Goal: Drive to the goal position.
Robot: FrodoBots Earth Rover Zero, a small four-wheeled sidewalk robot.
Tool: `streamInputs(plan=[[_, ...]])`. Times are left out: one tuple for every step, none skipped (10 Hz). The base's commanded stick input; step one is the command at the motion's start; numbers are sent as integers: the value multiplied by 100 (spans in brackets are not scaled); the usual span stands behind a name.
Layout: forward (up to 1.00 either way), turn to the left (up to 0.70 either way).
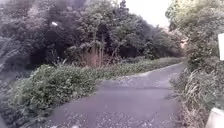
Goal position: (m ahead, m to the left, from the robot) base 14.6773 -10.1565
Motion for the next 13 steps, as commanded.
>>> streamInputs(plan=[[70,0],[70,0],[70,-4],[70,-26],[70,-35],[70,-35],[70,-35],[70,-35],[70,-35],[70,0],[70,0],[70,0],[70,0]])
